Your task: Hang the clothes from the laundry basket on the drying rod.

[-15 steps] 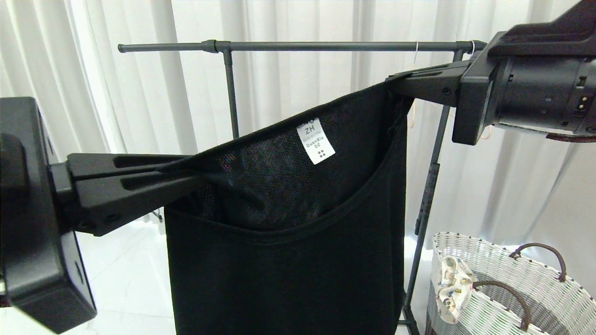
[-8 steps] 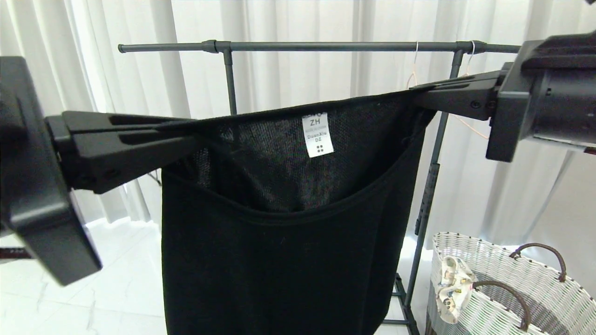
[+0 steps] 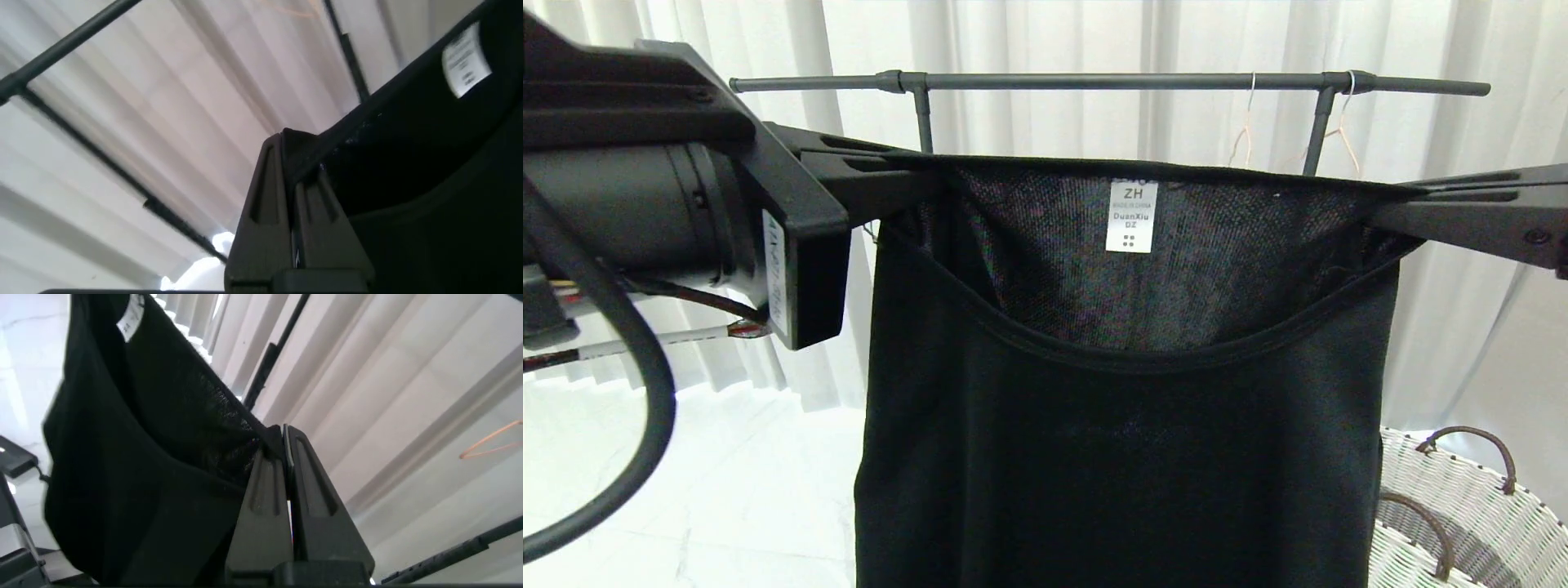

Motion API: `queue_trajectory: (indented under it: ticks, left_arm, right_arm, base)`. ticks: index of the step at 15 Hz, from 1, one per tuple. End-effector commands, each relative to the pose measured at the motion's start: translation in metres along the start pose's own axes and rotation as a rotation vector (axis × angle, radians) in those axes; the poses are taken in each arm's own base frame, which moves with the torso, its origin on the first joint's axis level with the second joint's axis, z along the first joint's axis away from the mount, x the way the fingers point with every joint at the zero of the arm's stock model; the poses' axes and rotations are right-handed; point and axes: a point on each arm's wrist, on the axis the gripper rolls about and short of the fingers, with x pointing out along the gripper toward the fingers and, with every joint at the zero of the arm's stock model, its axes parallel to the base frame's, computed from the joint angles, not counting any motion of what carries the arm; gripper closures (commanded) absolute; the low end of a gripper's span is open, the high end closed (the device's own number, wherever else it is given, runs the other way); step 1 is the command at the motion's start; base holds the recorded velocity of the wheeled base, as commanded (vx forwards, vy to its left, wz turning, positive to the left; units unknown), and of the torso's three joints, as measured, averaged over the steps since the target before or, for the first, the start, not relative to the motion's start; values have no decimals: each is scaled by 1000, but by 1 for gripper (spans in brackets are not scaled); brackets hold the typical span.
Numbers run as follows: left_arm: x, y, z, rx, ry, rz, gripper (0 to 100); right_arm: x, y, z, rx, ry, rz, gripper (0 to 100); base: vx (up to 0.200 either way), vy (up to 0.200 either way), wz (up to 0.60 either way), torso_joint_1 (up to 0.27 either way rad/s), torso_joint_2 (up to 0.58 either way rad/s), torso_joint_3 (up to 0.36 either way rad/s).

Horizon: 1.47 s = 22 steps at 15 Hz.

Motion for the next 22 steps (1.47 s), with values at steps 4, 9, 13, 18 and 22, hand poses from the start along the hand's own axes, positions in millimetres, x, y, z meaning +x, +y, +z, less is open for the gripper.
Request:
queue_trajectory:
  ticks: [4,9,13,18,22]
  left_arm:
    - [6,-2,-2,7,29,18,100]
    - [8,-2,-3,6,32,18,100]
    - [10,-1,-4,4,41,24,100]
    - [22,19,-17,-6,153,195,100]
    - [9,50,-33,-42,215,355,100]
  right_arm:
    - [-6,0,1,-1,-15,-1,100]
    - [-8,1,0,-1,-15,5,100]
    - [-13,3,-7,-7,-3,13,0]
    - [-44,5,-20,-19,-7,-13,0]
    - [-80,-31,-45,66,338,-558,0]
  base:
    - [0,0,0,0,0,0]
    - [0,0,0,0,0,0]
    - [0,0,0,0,0,0]
    - [0,0,0,0,0,0]
    - [0,0,0,0,0,0]
